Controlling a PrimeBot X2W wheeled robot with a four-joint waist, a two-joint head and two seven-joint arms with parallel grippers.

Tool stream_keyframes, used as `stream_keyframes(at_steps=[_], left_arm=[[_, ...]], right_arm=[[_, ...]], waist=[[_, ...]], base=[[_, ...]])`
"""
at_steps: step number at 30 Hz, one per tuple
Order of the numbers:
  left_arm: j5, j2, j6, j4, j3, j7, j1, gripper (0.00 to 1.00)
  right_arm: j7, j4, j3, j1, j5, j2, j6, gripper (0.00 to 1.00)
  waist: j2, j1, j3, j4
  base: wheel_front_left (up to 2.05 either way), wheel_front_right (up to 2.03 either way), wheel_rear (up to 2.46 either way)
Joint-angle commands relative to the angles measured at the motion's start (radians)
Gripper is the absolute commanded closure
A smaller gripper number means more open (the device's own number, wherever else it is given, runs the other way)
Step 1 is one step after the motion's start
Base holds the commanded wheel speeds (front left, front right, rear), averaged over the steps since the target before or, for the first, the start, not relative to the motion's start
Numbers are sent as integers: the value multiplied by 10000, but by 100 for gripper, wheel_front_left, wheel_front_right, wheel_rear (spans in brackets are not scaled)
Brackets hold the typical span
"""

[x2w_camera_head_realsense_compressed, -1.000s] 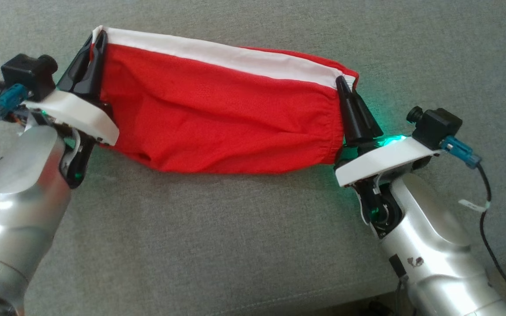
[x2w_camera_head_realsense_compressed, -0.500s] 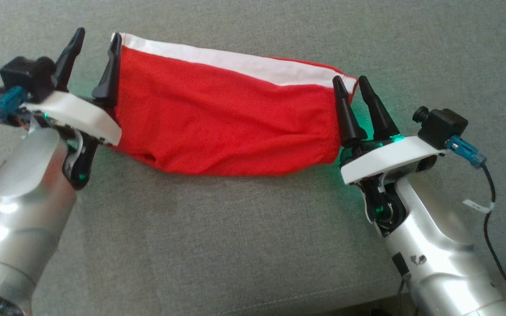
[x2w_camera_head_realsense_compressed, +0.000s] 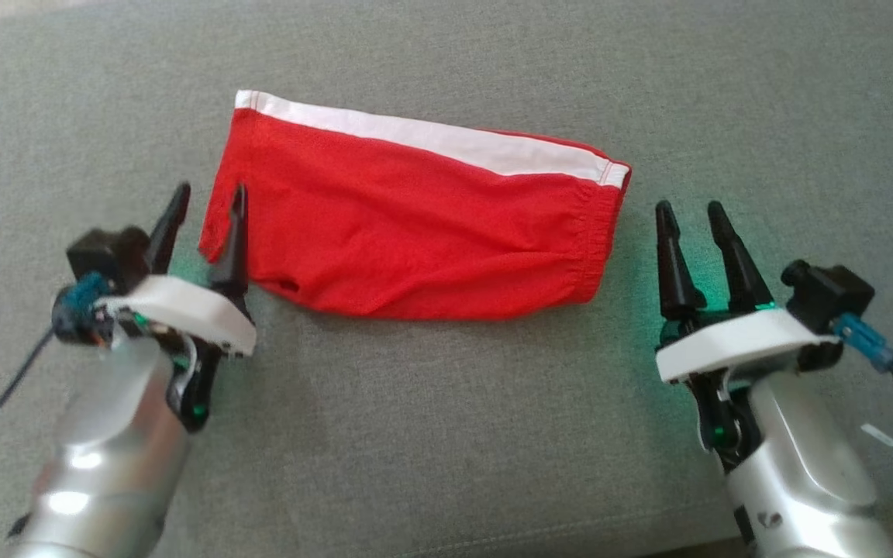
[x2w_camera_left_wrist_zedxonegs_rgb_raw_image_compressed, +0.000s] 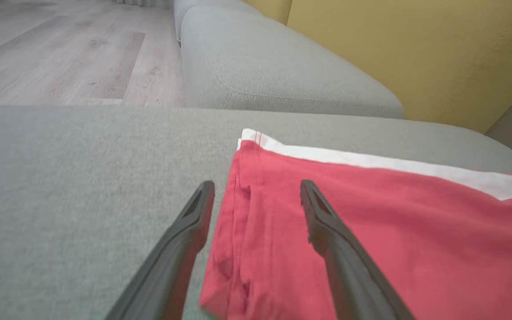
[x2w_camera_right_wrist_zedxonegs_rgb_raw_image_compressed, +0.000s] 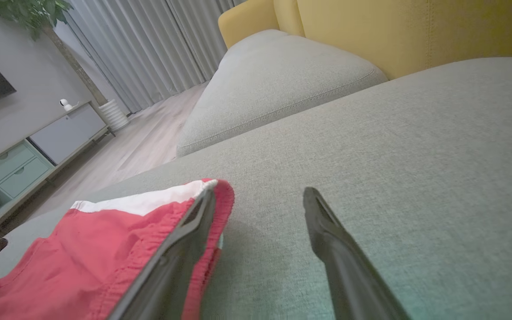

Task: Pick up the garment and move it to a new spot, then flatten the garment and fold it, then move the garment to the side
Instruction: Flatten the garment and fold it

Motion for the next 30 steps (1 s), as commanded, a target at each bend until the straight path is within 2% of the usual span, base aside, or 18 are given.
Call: stream_keyframes(at_steps=[1,8,9,10,11,12,13,20,30], left_arm=[[57,213,18,-56,398,-51,-125,0],[85,16,18,646,167,-51,8,0],[94,-41,18,968,-145,-51,-2,9],[171,-22,18,1183,-297,-51,-37,30],[258,-24,18,1432,-484,-42,-61,56],[271,-61,18,1656,-639,-11,-77,69],[196,-104,18,1871,-677,-9,-103,100],[74,-261,66,2650,-616,-42,-201,100],[650,-779,1125,544,946,-49,1824,100]], right_arm=[[-67,-363,59,87,-208,152,-7,0],[-67,-464,-107,245,-520,152,-7,0],[-67,-475,-154,251,-567,152,-7,0],[-67,-476,-184,251,-571,152,-7,0],[-67,-476,-202,251,-565,152,-7,0],[-67,-473,-217,250,-551,152,-7,0],[-67,-471,-231,251,-538,152,-7,0],[-67,-385,-331,385,-407,152,-7,0],[-67,-174,-361,1013,-514,152,-7,0]], waist=[[-1,2,-23,-4],[-1,2,27,-106],[-1,2,54,-131],[-1,2,65,-136],[-1,2,70,-145],[-1,2,70,-154],[-1,2,60,-158],[-1,2,-306,-18],[-1,2,-1556,608]], base=[[0,0,0],[0,0,0],[0,0,0],[0,0,0],[0,0,0],[0,0,0],[0,0,0],[0,0,0],[0,0,0]])
